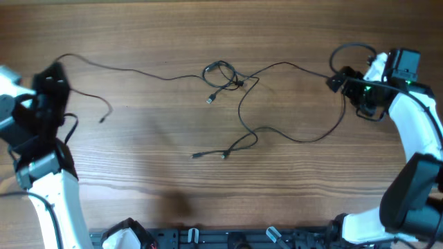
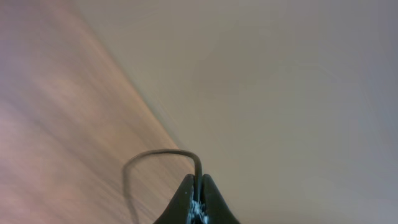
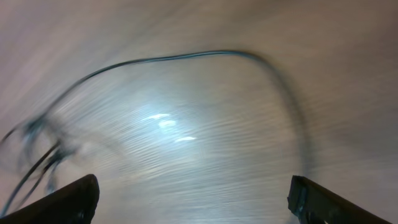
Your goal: Untangle cables
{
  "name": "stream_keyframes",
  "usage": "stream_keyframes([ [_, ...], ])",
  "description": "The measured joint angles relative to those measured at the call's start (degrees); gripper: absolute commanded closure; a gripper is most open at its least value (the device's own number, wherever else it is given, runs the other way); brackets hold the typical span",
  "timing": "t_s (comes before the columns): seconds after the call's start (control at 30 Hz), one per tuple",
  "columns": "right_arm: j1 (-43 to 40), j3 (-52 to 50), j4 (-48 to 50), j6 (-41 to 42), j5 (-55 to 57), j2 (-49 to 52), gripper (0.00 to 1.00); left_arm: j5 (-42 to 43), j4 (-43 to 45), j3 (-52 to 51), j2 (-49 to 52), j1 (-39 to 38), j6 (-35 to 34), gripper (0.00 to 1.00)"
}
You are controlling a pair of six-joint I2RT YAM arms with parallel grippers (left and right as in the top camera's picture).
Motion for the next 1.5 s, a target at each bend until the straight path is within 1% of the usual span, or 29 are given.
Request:
stream_keyframes([
  [0.07,4.79,-0.15,3.39,-10.19,-10.58,-5.2,0.0,9.14,6.54,-0.2,1.95,-2.97,0.57,0.96],
  [0.1,8.13,-0.09,5.81,-13.88,-14.03,-7.15,0.0,12.41,10.36,-0.42,2.1,-3.67,0.7,0.96],
  [0.13,12.66,0.04,9.14,-17.75,-17.29,-8.09,0.0,18.12,18.73,-0.48,2.36,-4.39,0.13,0.96],
  [0.17,15.67,-0.09,12.04,-19.43,-18.6,-7.98,0.0,22.6,24.7,-0.26,2.25,-4.66,-1.22,0.96],
  [0.2,19.43,-0.17,16.94,-21.44,-19.76,-7.19,0.0,26.18,31.3,-0.33,2.12,-4.68,-4.07,0.96],
  [0.27,27.08,-0.24,25.62,-26.34,-20.04,-4.83,0.0,32.35,39.71,-0.17,1.99,-4.66,-9.99,0.96],
  [0.33,32.79,-0.26,32.33,-30.23,-16.87,-1.88,0.0,37.07,44.74,-0.13,1.92,-4.68,-15.82,0.96],
  [0.43,37.88,-0.39,39.47,-33.05,-13.49,3.17,0.0,41.29,47.52,-0.15,1.95,-4.68,-22.25,0.96],
  [0.5,40.37,-0.44,46.38,-32.5,-12.15,8.17,0.02,42.97,50.16,-0.15,1.99,-4.68,-26.38,0.96],
  [0.6,42.95,-0.63,56.57,-29.9,-11.26,14.12,0.1,44.02,54.18,-0.11,1.95,-4.68,-32.11,0.96],
  [0.63,43.85,-0.55,61.99,-28.87,-11.1,16.41,0.13,44.19,54.29,-0.15,1.92,-4.76,-33.51,0.96],
  [0.73,45.33,-0.63,68.96,-26.49,-10.84,19.06,0.2,44.52,54.4,-0.15,1.79,-6.67,-36.11,0.96],
  [0.77,45.68,-0.63,69.29,-26.32,-10.56,19.17,0.25,44.54,54.38,-0.15,1.49,-7.96,-36.39,0.96],
  [0.83,45.88,-0.61,69.92,-25.86,-8.11,19.17,0.6,44.54,54.36,-0.15,0.39,-10.64,-36.89,0.96],
  [0.87,45.86,-0.61,70.14,-25.7,-6.88,19.17,0.87,44.54,54.4,-0.15,-0.44,-12.15,-37.0,0.96],
  [0.9,45.86,-0.61,70.29,-25.62,-6.01,19.19,0.96,44.54,54.4,-0.15,-1.2,-12.98,-37.0,0.96],
  [0.97,45.79,-0.59,70.34,-24.13,-5.01,19.19,0.96,44.54,54.58,-0.15,-2.4,-13.33,-37.03,0.96],
  [1.0,45.62,-0.59,70.53,-21.38,-4.9,19.19,0.96,44.57,54.58,-0.15,-2.6,-13.33,-37.03,0.94],
  [1.03,44.78,-0.59,70.71,-16.15,-5.2,19.19,0.96,44.83,54.53,-0.15,-2.67,-13.33,-37.0,0.93],
  [1.1,41.64,-0.61,70.47,-8.37,-11.06,18.1,0.96,45.59,54.53,-0.15,-2.47,-13.33,-36.09,0.83],
  [1.13,39.76,-0.61,70.44,-6.34,-14.38,16.94,0.96,45.97,54.53,-0.15,-2.05,-13.33,-35.52,0.77],
  [1.17,36.28,-0.61,70.49,-3.5,-19.21,13.81,0.96,46.64,54.03,-0.13,-1.36,-13.33,-34.8,0.67],
  [1.2,34.14,-0.59,70.53,-1.97,-21.27,11.69,0.96,47.52,52.65,-0.11,-0.15,-13.33,-34.12,0.59],
  [1.23,31.43,-0.59,70.71,-0.17,-23.41,8.7,0.96,48.33,51.19,-0.11,1.22,-13.55,-33.75,0.41],
  [1.3,26.12,-0.59,70.25,2.62,-25.88,2.67,0.96,49.27,47.21,-0.09,4.48,-15.04,-31.47,0.22],
  [1.37,20.37,-0.37,67.14,4.09,-27.06,-1.88,0.96,49.64,43.43,-0.11,8.37,-18.69,-27.36,0.19],
  [1.4,17.22,-0.17,64.02,4.61,-27.41,-3.06,0.96,49.59,41.29,-0.09,10.43,-21.55,-23.91,0.19],
  [1.43,14.62,-0.02,59.82,5.05,-27.67,-3.41,0.96,49.18,39.52,-0.09,12.41,-24.39,-21.29,0.17],
  [1.5,11.87,-0.04,55.21,5.55,-27.98,-3.45,0.96,46.6,35.34,0.0,16.65,-30.25,-15.26,0.14],
])
